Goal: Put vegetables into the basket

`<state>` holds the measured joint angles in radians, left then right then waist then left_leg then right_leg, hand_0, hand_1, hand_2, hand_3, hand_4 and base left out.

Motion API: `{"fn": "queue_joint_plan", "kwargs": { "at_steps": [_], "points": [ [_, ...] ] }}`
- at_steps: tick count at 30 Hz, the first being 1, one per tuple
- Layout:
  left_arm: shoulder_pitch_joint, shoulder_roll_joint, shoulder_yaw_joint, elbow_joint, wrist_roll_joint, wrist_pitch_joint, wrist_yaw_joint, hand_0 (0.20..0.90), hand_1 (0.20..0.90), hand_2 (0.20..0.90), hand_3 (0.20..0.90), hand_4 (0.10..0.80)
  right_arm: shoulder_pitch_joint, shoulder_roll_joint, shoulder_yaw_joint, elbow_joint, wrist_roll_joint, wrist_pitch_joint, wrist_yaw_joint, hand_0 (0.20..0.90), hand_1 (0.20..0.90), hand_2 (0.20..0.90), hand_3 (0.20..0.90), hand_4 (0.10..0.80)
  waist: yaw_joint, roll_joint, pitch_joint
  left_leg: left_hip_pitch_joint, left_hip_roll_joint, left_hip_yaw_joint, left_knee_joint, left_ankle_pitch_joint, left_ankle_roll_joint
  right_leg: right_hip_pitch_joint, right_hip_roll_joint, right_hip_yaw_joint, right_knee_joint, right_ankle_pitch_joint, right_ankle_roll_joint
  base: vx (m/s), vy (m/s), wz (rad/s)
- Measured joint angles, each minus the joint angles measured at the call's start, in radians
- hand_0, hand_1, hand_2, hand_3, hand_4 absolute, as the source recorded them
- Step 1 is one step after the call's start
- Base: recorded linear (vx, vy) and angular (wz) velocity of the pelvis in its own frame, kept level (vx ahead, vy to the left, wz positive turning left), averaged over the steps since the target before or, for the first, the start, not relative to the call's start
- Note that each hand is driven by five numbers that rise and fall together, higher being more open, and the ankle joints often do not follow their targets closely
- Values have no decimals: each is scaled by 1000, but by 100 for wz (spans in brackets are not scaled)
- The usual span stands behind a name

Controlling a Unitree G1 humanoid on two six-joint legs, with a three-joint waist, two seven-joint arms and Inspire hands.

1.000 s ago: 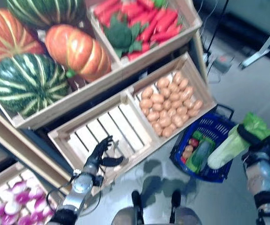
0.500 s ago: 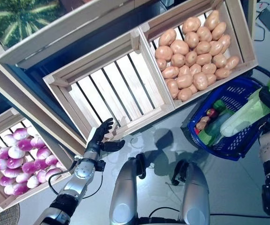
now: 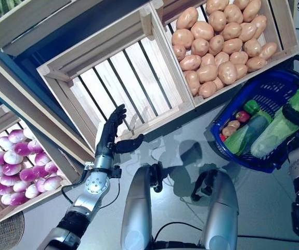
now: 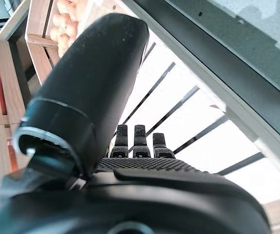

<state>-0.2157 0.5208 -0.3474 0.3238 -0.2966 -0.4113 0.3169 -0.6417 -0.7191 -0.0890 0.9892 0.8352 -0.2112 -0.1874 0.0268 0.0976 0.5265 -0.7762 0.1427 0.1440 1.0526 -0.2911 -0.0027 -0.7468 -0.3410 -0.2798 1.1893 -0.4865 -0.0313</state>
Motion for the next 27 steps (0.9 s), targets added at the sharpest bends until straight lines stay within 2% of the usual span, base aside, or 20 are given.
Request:
{"fn": "queue_joint_plan", "kwargs": {
  "at_steps": [7,14,21,27],
  "points": [
    [0,2,0,2,-2,-2,-1,900,900,900,900,800,-2,-2,25,18,38,22,93,900,900,900,900,800,6,-1,0,60,14,1,-33,-6,-7,63,20,-9,-43,7,6,14,7,-5],
    [13,2,0,3,-3,-2,-19,900,900,900,900,800,9,-4,25,26,41,88,154,900,900,900,900,800,9,-3,-1,222,14,1,-139,3,-19,236,47,-35,-162,30,22,64,14,-2],
    [10,3,2,11,1,-1,-47,900,900,900,900,800,43,9,26,26,40,116,201,900,900,900,900,800,16,-26,-4,417,12,41,-384,76,-22,413,96,-54,-414,127,49,89,33,-9],
    [13,5,15,32,41,15,-50,900,900,900,900,800,103,79,24,13,38,118,211,900,900,900,900,800,20,-73,-58,621,-5,85,-667,170,-26,595,156,-60,-695,236,76,140,50,-11]
  ]
}}
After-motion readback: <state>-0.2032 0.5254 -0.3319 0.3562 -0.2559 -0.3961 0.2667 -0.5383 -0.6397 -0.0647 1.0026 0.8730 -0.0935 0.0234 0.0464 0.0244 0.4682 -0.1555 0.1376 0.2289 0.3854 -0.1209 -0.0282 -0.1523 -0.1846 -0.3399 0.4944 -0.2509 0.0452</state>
